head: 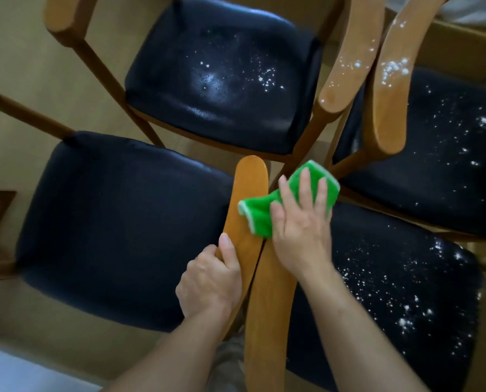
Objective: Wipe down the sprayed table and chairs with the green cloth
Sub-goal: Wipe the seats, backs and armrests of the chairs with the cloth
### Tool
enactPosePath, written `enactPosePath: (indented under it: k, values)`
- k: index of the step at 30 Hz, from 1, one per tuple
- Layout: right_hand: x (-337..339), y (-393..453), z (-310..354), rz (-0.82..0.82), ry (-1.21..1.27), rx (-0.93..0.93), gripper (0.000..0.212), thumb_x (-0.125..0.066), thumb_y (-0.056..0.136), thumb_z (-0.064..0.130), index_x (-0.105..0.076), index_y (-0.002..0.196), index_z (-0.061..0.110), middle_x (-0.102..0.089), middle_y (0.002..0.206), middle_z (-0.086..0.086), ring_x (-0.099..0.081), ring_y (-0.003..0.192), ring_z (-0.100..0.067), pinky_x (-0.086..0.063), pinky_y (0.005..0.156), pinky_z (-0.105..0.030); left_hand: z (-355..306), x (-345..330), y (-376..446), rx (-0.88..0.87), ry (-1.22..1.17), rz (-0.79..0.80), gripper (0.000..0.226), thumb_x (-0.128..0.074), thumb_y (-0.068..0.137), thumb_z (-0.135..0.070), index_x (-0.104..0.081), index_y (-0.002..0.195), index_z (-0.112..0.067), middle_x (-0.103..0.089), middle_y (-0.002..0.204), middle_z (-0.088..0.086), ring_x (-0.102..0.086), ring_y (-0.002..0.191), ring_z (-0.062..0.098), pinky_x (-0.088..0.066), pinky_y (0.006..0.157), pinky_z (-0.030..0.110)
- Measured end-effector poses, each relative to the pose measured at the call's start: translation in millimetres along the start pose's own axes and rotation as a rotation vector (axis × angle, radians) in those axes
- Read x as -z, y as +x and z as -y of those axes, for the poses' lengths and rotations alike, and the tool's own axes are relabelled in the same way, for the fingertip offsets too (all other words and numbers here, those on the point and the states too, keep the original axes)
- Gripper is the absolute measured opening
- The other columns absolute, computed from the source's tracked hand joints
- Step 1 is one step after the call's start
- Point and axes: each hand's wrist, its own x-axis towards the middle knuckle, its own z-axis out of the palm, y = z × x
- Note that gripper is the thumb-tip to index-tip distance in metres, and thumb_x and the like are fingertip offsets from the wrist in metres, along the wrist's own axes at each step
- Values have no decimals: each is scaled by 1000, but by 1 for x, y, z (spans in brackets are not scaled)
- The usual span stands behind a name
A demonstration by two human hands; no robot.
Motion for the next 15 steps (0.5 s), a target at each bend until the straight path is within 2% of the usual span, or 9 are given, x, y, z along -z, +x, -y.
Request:
enactPosePath:
  k: [3,5,6,8,10,12,15]
  values:
    - [15,47,-17,-137,244,-169,59,-29,101,47,-18,154,22,-7,162,-6,-4,148,-30,-18,118,-47,1,-2,0,-12,-11,-10,70,-2,88,-69,-52,59,-29,-50,50,-11,-49,47,6,-35,47,27]
    - [21,62,-22,-158,383,-251,60,-31,102,43,-19,153,14,-19,157,-12,-28,141,-29,-34,108,-36,2,-3,0,-22,-19,-15,69,-3,89,-68,-51,58,-29,-50,49,-11,-48,46,5,-33,46,25]
    - [20,58,-19,-163,375,-250,60,-31,102,40,-17,153,11,-20,156,-12,-31,139,-27,-35,107,-34,3,-3,0,-28,-16,-17,69,-4,89,-68,-51,58,-29,-50,49,-11,-48,45,5,-32,45,24]
    - [12,33,-9,-158,317,-230,63,-31,103,35,-5,154,9,-3,161,-12,-17,146,-27,-26,116,-41,3,-3,1,-31,-15,-9,68,-4,90,-68,-51,58,-29,-50,49,-11,-48,45,4,-31,44,24]
    - [-2,-4,-1,-112,279,-204,68,-30,102,34,7,153,9,19,160,-9,3,149,-26,-13,121,-43,2,-2,1,-28,-22,0,68,-3,89,-68,-50,59,-30,-50,50,-10,-48,47,5,-34,46,25]
    - [-17,-46,5,-43,248,-156,69,-27,101,34,11,153,10,30,157,-5,15,148,-23,-2,120,-37,2,-1,1,-23,-13,6,69,-2,88,-69,-52,61,-30,-51,53,-10,-50,49,7,-39,49,28]
    - [-35,-112,8,66,223,-35,68,-21,98,38,17,150,15,40,152,2,23,146,-21,12,112,-23,-2,4,2,9,-6,52,71,-3,88,-67,-57,66,-26,-53,58,-8,-52,54,12,-46,56,33]
